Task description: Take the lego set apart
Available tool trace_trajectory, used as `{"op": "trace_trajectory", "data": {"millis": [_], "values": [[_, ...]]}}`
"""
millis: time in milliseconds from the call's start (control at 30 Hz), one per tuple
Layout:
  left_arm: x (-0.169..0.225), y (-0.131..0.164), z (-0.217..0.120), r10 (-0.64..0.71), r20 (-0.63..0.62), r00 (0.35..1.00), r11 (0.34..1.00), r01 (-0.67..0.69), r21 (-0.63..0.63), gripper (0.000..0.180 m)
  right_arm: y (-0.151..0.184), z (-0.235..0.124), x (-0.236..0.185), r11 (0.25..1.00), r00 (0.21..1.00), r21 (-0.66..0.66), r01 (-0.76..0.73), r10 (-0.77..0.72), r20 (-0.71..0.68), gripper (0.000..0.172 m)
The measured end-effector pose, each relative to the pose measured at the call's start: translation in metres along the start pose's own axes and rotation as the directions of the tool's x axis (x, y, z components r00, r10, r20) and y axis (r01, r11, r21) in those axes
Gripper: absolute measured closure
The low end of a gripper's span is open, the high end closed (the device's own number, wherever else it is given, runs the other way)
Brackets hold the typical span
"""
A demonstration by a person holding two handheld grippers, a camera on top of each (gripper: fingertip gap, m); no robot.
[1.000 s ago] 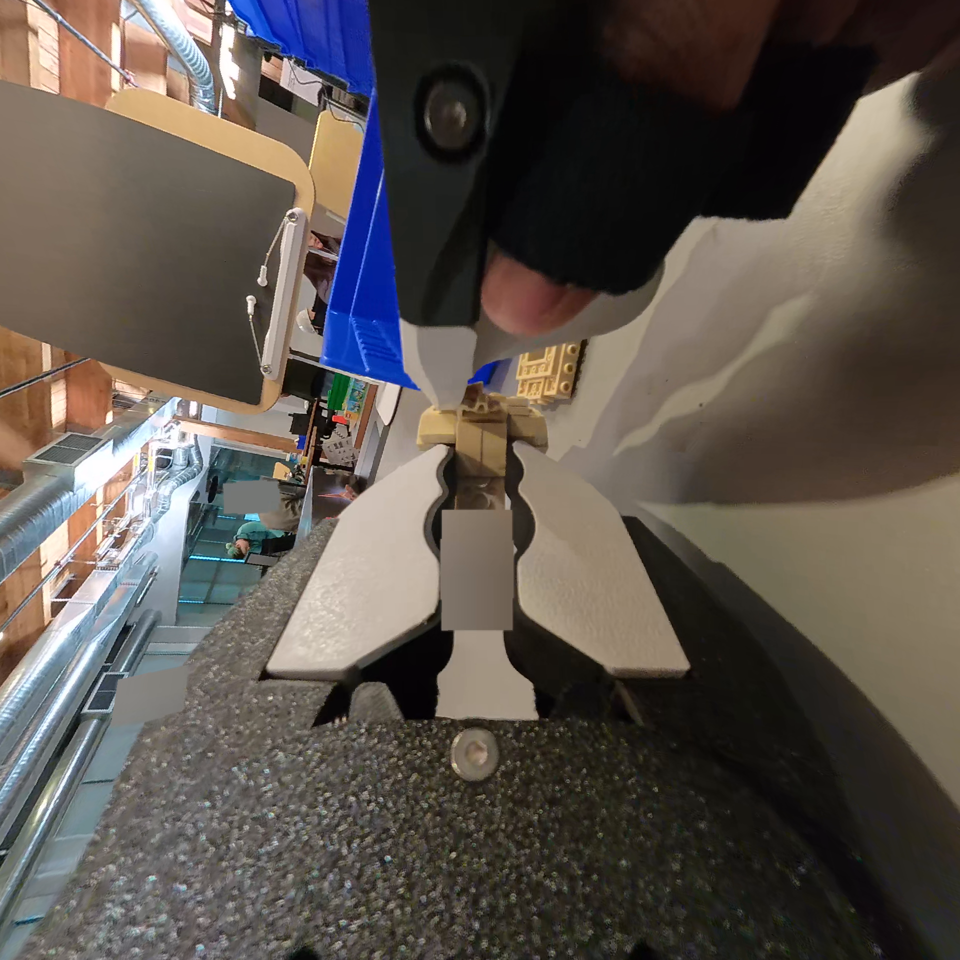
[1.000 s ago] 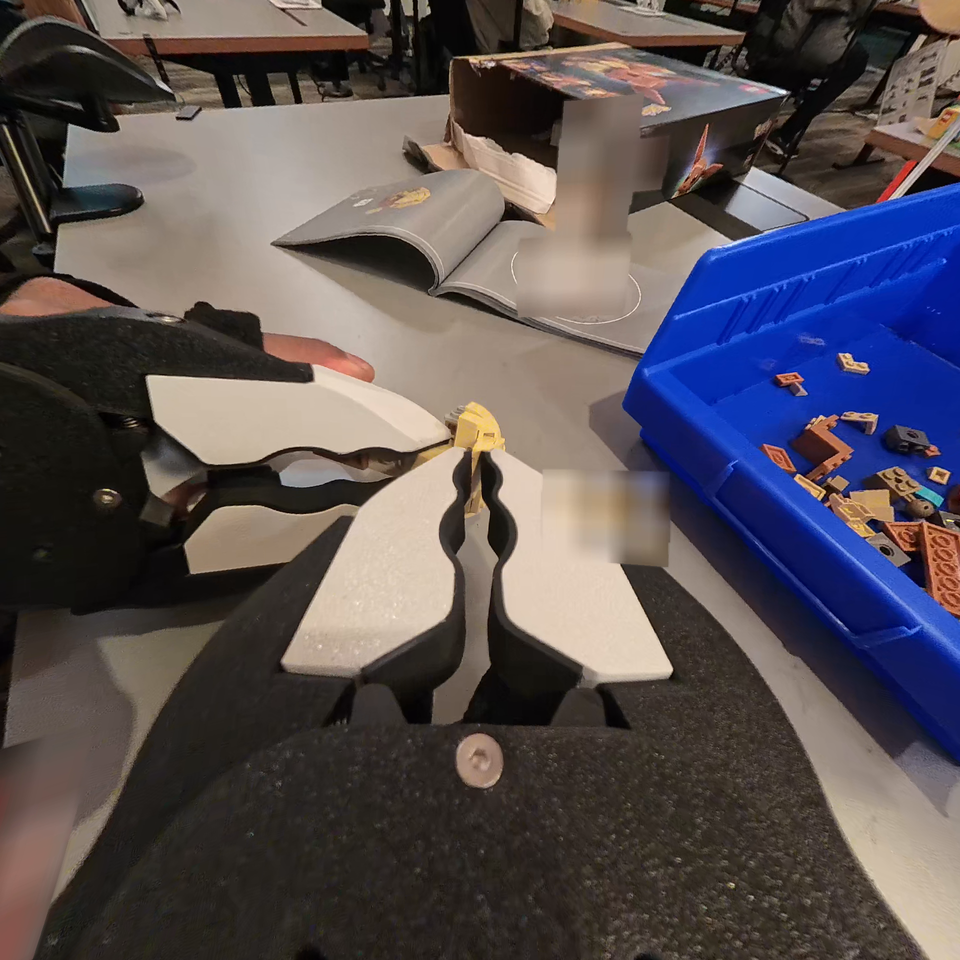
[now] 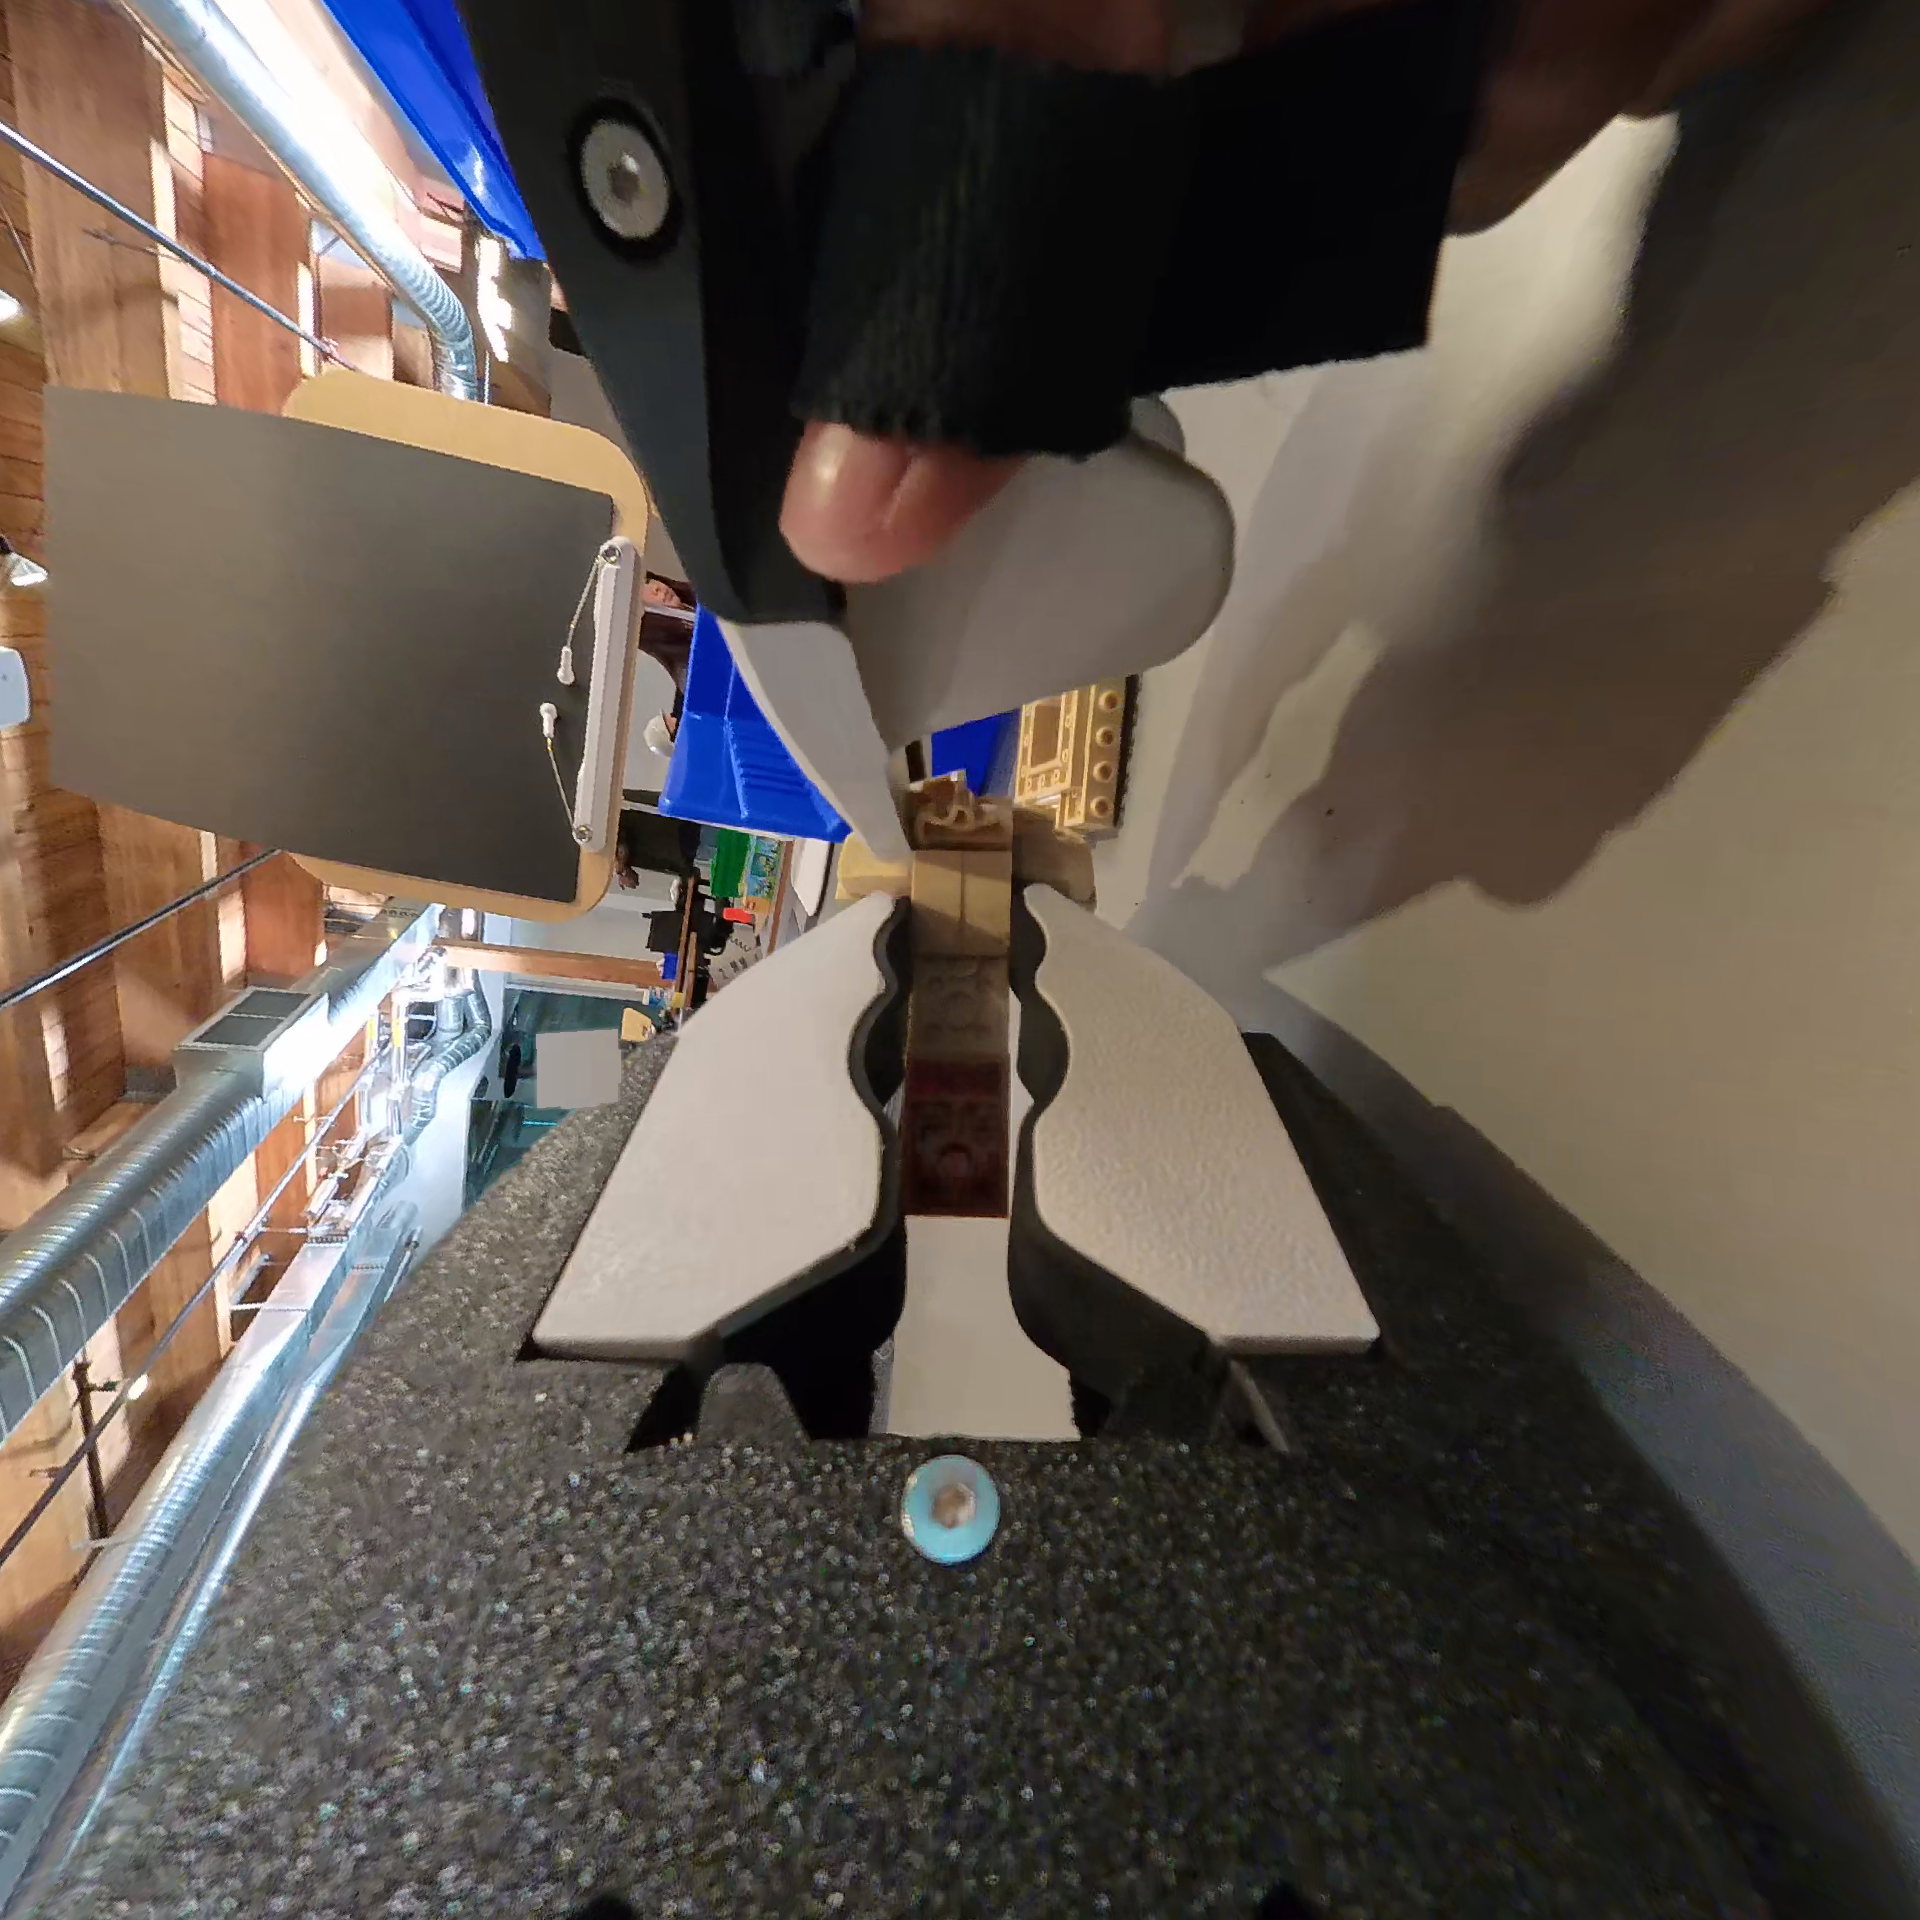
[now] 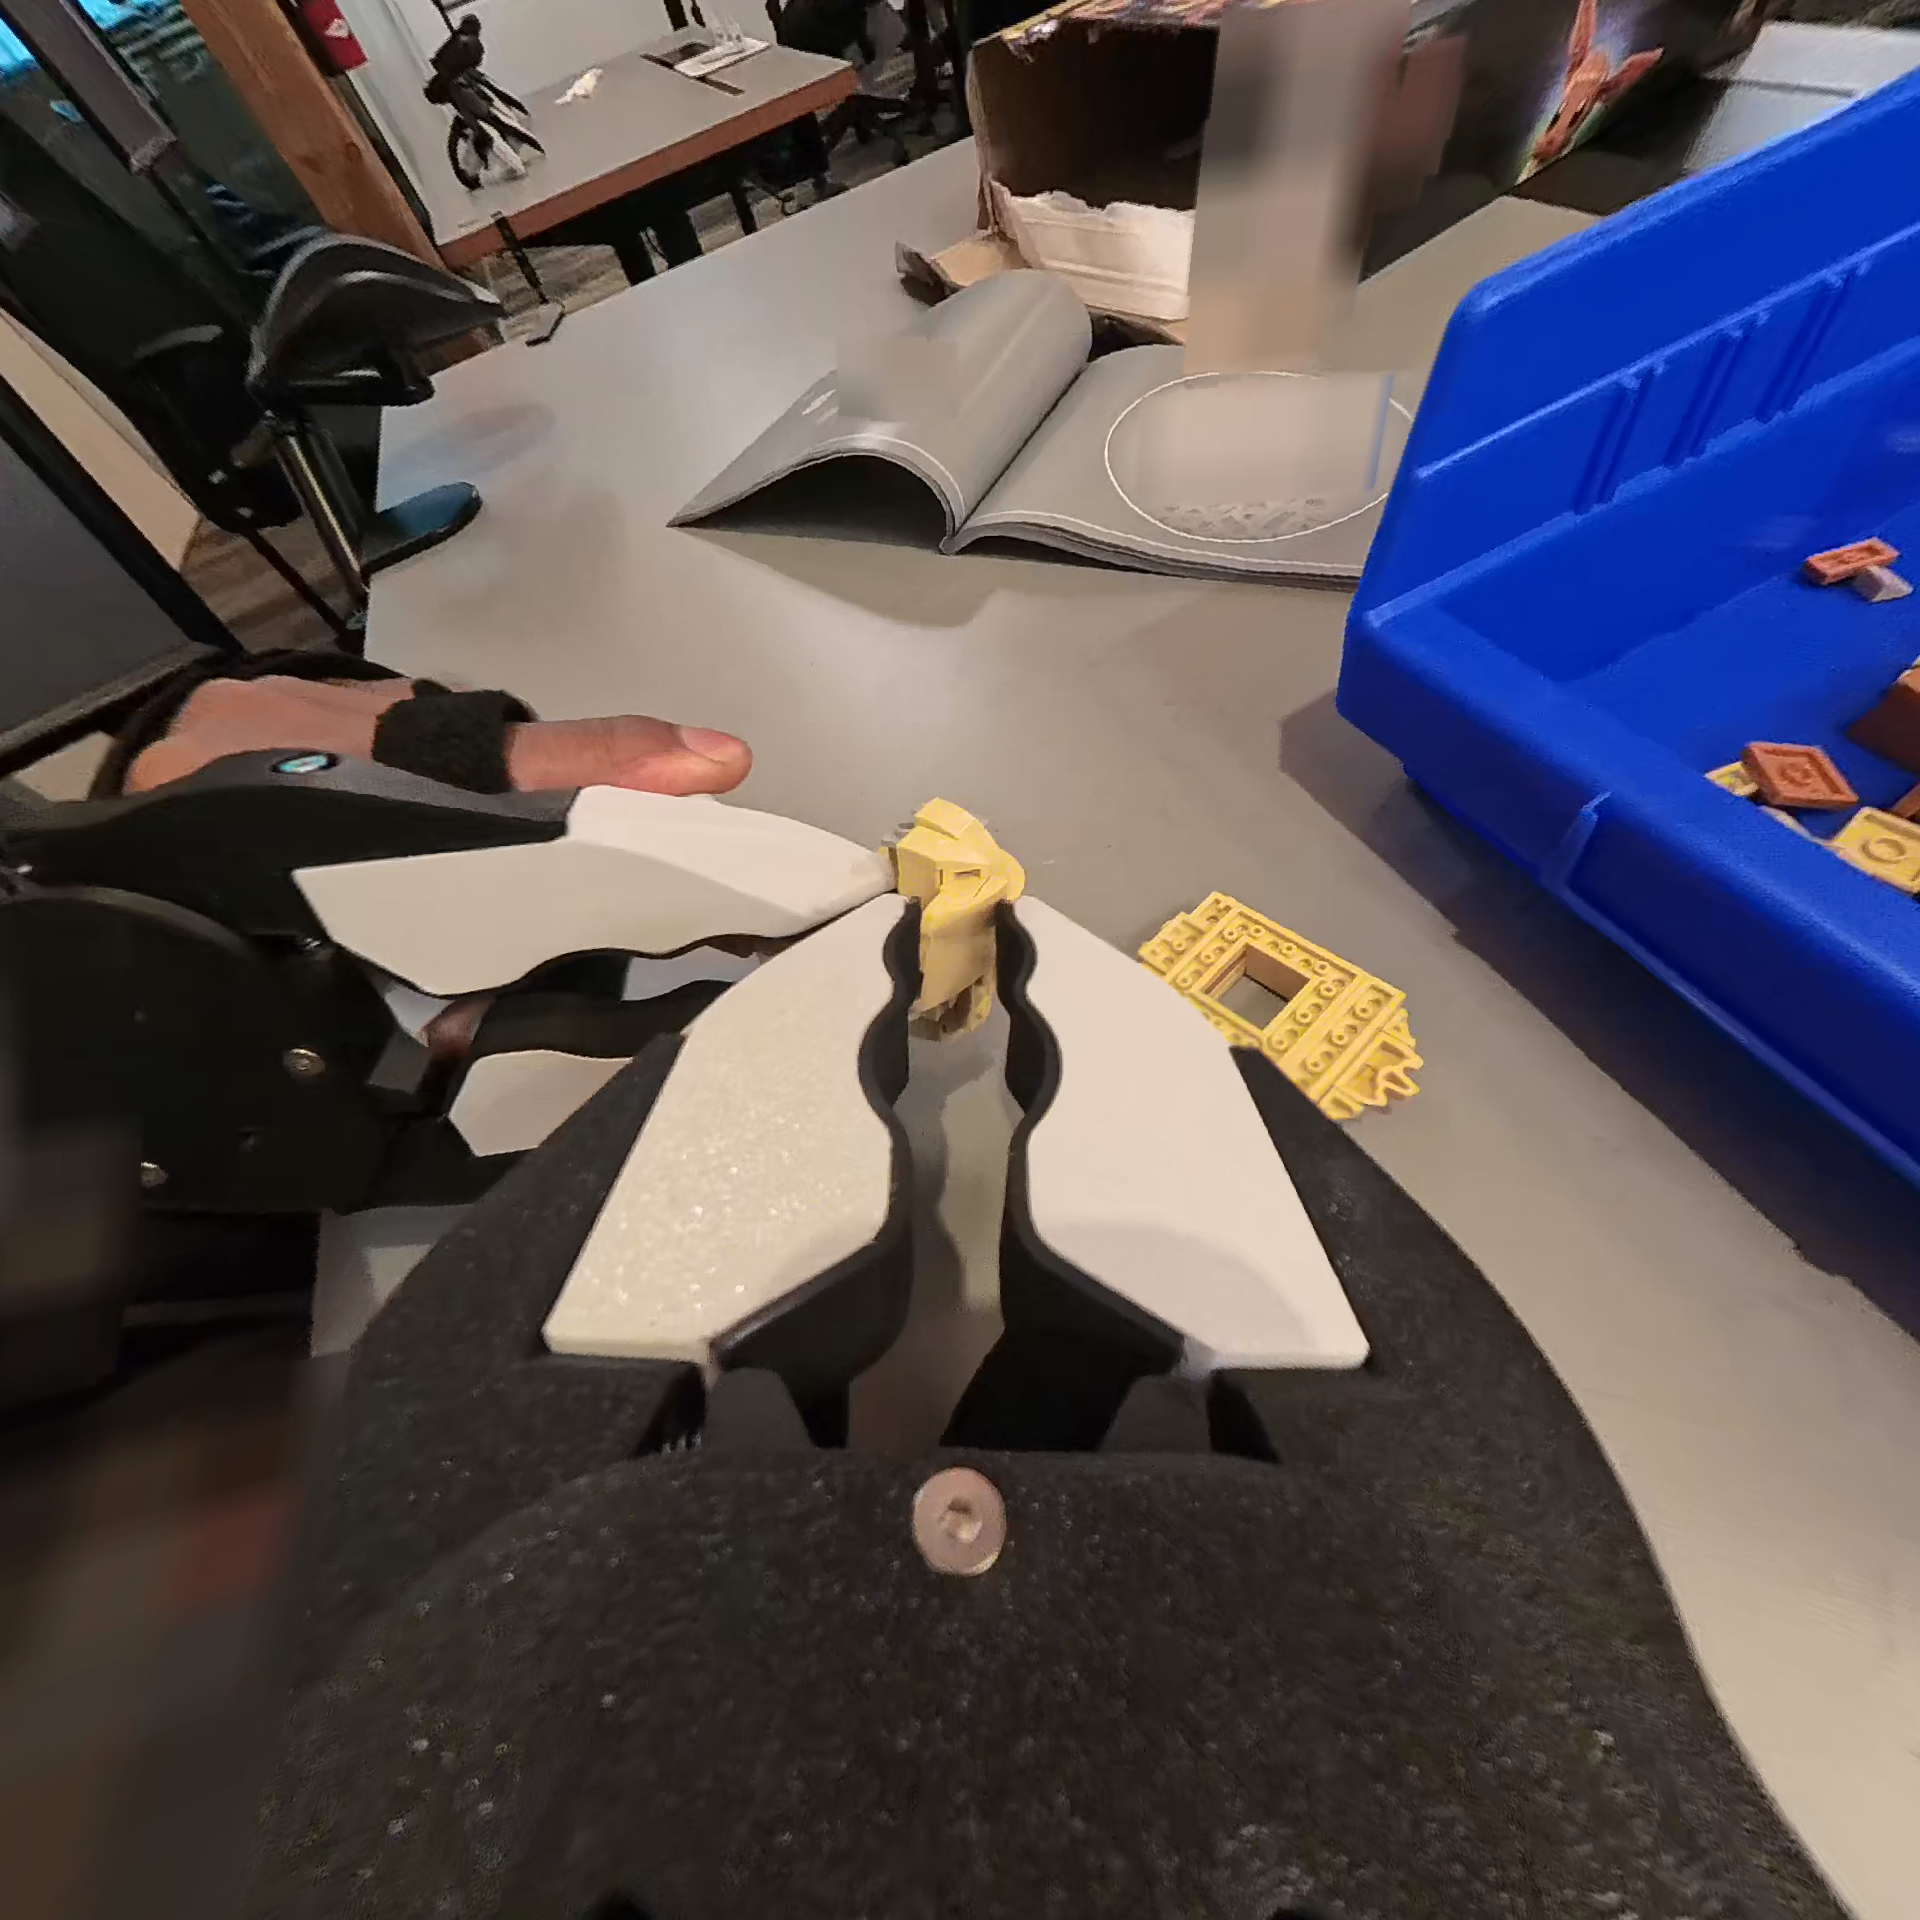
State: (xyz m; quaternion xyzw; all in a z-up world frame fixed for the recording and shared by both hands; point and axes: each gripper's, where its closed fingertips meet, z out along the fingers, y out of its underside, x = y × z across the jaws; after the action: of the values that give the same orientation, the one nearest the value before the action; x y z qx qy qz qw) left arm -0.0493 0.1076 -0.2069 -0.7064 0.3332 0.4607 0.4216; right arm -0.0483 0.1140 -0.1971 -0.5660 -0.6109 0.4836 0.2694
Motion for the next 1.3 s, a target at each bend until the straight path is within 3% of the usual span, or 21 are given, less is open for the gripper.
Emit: {"op": "trace_trajectory", "data": {"millis": [200,333,533,600,667,733,800,933,1100,1300], "values": [[0.0,-0.009,-0.003,0.002,-0.002,1.0,0.998,-0.002,0.055,0.163,0.002,-0.009,-0.001,1.0,0.996,-0.007,0.027,-0.027,0.081,0.16],[-0.001,0.003,-0.001,-0.019,-0.005,1.0,1.0,0.019,-0.002,0.163,-0.003,-0.017,0.011,0.997,0.996,0.007,0.082,-0.082,0.025,0.165],[-0.001,-0.001,-0.002,-0.077,-0.03,0.997,0.996,0.078,0.038,0.163,-0.008,-0.033,0.027,0.996,0.998,0.064,0.061,-0.062,0.009,0.165],[-0.002,-0.002,-0.002,-0.109,-0.04,0.993,0.993,0.111,0.05,0.163,-0.024,-0.037,0.043,0.988,0.994,0.127,0.084,-0.074,-0.084,0.165],[0.0,-0.004,-0.002,-0.131,-0.061,0.99,0.989,0.134,0.058,0.163,-0.04,-0.039,0.078,0.979,0.959,0.16,0.124,-0.076,-0.274,0.165],[0.0,-0.007,-0.002,-0.154,-0.076,0.985,0.985,0.16,0.072,0.163,-0.045,-0.04,0.117,0.984,0.879,0.12,0.128,-0.057,-0.473,0.16],[-0.001,-0.007,-0.004,-0.198,-0.093,0.976,0.975,0.206,0.085,0.163,-0.043,-0.034,0.128,0.99,0.85,0.065,0.124,-0.072,-0.522,0.146],[-0.006,-0.007,-0.006,-0.347,-0.16,0.924,0.922,0.368,0.124,0.163,-0.041,-0.029,0.097,0.97,0.856,0.04,0.241,-0.193,-0.479,0.138],[-0.025,-0.007,-0.014,-0.526,-0.22,0.822,0.799,0.566,0.204,0.163,-0.042,-0.034,0.03,0.883,0.857,0.115,0.456,-0.4,-0.325,0.143],[-0.048,-0.014,-0.03,-0.641,-0.29,0.711,0.629,0.702,0.333,0.164,-0.045,-0.038,-0.02,0.83,0.861,0.231,0.507,-0.476,-0.18,0.142]]}}
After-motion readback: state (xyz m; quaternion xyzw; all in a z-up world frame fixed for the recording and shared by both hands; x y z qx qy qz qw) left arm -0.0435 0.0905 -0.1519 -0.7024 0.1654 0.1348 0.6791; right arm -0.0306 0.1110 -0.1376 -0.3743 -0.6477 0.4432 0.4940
